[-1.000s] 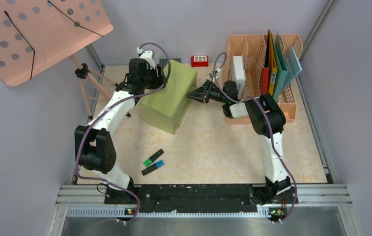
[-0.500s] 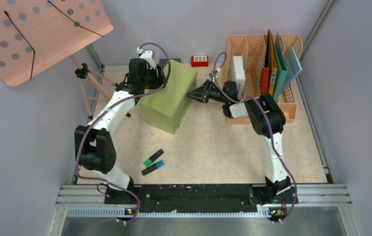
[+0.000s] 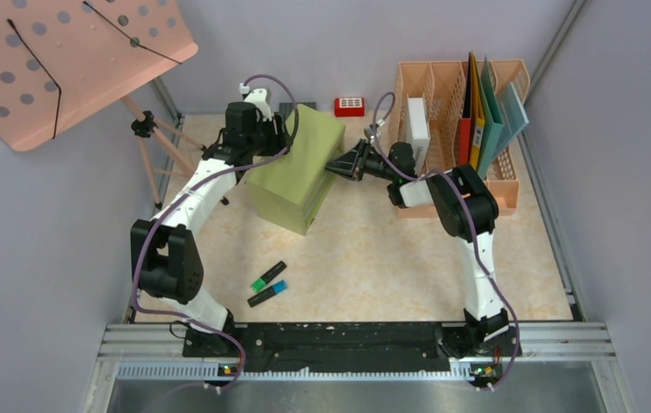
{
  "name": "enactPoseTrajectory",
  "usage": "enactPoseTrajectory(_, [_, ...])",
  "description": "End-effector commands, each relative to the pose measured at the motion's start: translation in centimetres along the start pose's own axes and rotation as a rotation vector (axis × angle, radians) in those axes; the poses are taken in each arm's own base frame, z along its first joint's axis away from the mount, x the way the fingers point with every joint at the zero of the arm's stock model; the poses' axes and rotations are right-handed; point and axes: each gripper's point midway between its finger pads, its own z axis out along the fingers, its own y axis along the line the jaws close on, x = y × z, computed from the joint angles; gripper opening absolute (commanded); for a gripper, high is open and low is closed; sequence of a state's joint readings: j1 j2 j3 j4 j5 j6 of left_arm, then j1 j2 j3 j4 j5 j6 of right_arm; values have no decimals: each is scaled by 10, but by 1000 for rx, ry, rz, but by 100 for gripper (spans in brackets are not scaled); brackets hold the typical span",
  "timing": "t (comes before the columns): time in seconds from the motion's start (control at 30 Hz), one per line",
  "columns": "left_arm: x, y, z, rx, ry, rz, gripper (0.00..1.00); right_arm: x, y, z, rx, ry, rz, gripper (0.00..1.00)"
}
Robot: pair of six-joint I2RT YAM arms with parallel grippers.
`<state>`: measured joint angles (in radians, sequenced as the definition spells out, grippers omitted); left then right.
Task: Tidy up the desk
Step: Open the drawer in the storage box.
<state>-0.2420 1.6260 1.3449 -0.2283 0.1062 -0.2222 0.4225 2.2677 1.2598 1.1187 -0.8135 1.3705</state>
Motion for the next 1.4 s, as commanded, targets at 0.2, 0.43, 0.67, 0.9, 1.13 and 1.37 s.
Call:
enactPoseTrajectory(0.2, [149,-10,-11,44,514,-28,0,18,41,27,-137,0,5,22])
enactPoseTrajectory(0.43, [156,-22,-14,80,519,-65,0,38,50,44,-172,10,64,24])
enactPoseTrajectory(0.67, [157,-33,-19,116,490,-66,0,53,49,59,-185,53,81,23])
enactPoseTrajectory(0.9, [154,-35,-18,118,488,-75,0,49,42,49,-145,40,51,0])
enactPoseTrajectory(1.13, [156,-23,-17,48,477,-77,0,24,34,21,-62,-15,-15,0])
enactPoseTrajectory(1.37, [157,-8,-14,-41,475,-100,0,17,26,6,-21,-27,-53,0])
